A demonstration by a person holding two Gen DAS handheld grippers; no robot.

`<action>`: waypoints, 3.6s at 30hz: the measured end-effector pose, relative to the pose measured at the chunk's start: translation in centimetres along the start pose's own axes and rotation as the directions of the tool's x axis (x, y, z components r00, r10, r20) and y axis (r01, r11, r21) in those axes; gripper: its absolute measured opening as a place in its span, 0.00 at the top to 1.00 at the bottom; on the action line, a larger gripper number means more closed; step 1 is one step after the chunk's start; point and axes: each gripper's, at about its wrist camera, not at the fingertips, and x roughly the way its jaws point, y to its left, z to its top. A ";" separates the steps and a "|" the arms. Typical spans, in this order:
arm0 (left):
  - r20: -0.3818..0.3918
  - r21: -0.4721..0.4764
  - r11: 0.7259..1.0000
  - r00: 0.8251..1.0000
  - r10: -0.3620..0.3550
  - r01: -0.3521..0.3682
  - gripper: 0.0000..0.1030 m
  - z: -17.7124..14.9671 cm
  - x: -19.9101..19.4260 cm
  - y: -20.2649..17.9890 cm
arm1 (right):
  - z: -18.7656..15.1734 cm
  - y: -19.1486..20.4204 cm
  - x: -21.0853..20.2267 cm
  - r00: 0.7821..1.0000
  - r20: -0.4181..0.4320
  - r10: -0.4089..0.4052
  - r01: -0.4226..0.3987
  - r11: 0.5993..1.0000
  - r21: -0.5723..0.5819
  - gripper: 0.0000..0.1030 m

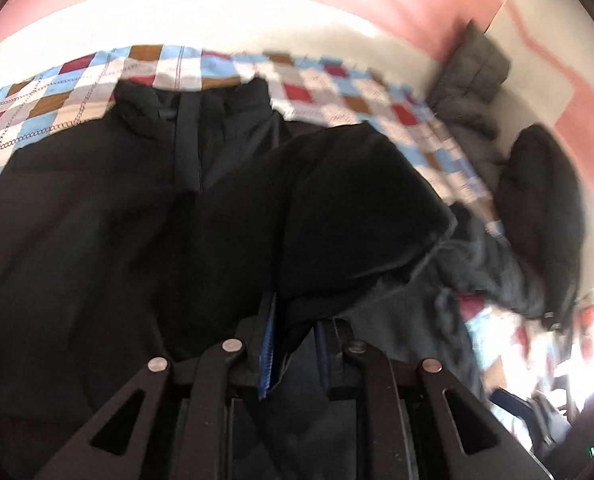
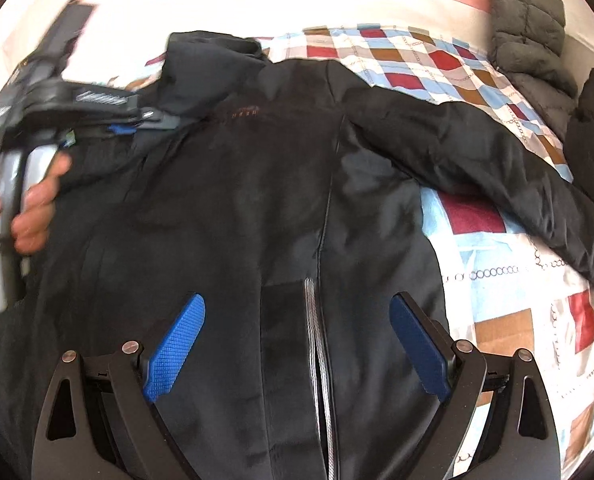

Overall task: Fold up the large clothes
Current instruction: 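Carry the held sleeve with the left tool across the jacket body, then lay the sleeve flat on the jacket body and open the left tool, then grasp the other jacket sleeve with the right tool and lift it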

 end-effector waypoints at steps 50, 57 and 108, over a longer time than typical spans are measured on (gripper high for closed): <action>0.077 -0.105 0.897 0.896 0.438 -0.430 0.65 -3.0 -4.0 18.2 | 14.3 4.4 14.2 0.992 -0.014 0.129 -0.128 0.991 0.028 0.75; 0.066 -0.135 0.888 0.890 0.451 -0.440 0.67 -4.1 -8.1 14.3 | 13.8 4.2 9.3 0.990 -0.012 0.138 -0.137 0.988 0.069 0.70; -0.039 0.067 0.952 0.952 0.303 -0.300 0.66 -11.9 -4.7 -5.0 | -3.7 -35.5 0.8 0.980 0.186 -0.064 -0.124 0.529 0.839 0.27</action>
